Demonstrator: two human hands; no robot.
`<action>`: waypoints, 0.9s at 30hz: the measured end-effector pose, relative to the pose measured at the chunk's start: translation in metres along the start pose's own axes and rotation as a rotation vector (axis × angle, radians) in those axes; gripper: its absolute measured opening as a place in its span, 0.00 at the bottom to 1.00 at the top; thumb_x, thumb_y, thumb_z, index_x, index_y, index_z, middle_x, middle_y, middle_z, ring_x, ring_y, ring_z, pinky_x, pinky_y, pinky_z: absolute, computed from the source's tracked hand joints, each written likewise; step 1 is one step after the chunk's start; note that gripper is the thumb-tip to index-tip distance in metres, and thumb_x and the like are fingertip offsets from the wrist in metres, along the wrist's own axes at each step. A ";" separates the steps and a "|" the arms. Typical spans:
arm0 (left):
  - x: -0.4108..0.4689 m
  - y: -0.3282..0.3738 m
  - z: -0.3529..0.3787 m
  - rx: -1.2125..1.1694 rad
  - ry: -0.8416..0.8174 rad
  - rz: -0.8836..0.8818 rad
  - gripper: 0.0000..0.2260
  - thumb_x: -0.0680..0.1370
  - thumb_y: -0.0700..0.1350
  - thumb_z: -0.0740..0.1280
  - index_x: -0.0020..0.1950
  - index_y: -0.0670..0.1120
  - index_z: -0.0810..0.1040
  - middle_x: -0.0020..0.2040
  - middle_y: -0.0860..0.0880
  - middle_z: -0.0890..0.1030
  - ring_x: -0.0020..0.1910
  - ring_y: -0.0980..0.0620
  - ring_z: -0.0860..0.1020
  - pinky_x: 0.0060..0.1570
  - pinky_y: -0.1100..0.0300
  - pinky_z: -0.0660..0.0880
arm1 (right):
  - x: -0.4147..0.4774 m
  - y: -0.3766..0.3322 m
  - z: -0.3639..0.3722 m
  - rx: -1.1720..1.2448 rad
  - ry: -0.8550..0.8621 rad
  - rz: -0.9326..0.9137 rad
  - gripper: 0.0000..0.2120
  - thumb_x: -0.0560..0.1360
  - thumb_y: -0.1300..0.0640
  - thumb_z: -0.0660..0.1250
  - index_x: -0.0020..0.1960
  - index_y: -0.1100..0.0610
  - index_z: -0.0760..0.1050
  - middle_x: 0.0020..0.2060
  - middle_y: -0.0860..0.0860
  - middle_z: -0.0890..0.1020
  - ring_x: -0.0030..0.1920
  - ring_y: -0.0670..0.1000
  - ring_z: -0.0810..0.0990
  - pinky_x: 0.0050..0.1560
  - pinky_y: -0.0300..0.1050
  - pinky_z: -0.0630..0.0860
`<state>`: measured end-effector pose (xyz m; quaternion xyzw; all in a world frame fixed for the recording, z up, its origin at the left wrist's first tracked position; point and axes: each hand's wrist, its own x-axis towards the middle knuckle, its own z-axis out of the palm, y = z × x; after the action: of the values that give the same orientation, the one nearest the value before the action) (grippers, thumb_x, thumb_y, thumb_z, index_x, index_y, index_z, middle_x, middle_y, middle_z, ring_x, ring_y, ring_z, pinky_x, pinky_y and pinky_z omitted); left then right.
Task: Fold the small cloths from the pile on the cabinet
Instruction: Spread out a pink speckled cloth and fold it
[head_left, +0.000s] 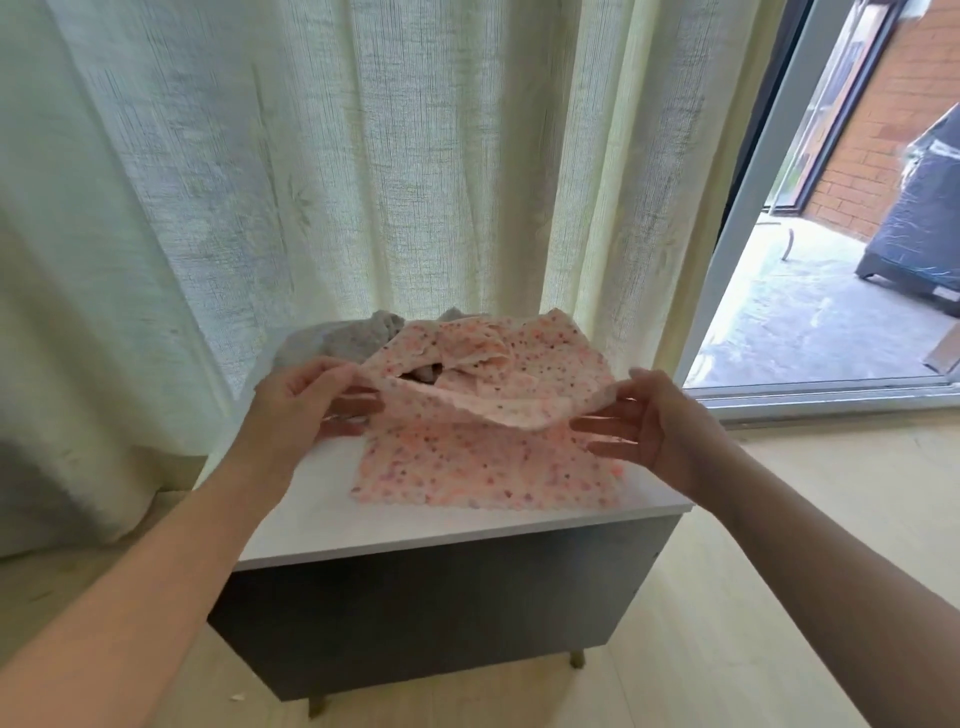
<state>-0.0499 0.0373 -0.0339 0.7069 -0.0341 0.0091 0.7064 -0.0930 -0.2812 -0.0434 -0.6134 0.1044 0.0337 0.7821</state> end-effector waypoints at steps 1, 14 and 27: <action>-0.002 0.001 0.002 -0.093 0.042 0.006 0.10 0.80 0.42 0.64 0.43 0.42 0.82 0.42 0.41 0.84 0.40 0.47 0.84 0.41 0.56 0.81 | 0.000 -0.001 0.001 0.085 -0.004 -0.004 0.22 0.82 0.49 0.56 0.40 0.61 0.80 0.38 0.58 0.85 0.39 0.55 0.85 0.36 0.46 0.82; -0.022 -0.024 0.006 0.206 0.053 -0.278 0.13 0.74 0.32 0.71 0.55 0.44 0.73 0.44 0.40 0.81 0.33 0.45 0.84 0.30 0.59 0.81 | -0.002 0.022 0.006 -0.210 0.126 0.041 0.10 0.73 0.68 0.71 0.52 0.59 0.76 0.53 0.58 0.76 0.44 0.52 0.80 0.36 0.41 0.80; -0.021 -0.035 0.009 0.632 0.079 -0.147 0.12 0.76 0.38 0.70 0.55 0.49 0.72 0.37 0.44 0.82 0.27 0.51 0.82 0.25 0.64 0.74 | -0.020 0.036 0.005 -0.789 0.160 -0.153 0.10 0.69 0.60 0.76 0.47 0.51 0.79 0.45 0.50 0.77 0.40 0.52 0.81 0.38 0.46 0.83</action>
<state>-0.0694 0.0290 -0.0704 0.8909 0.0489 -0.0043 0.4516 -0.1181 -0.2662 -0.0729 -0.8729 0.0981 -0.0352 0.4767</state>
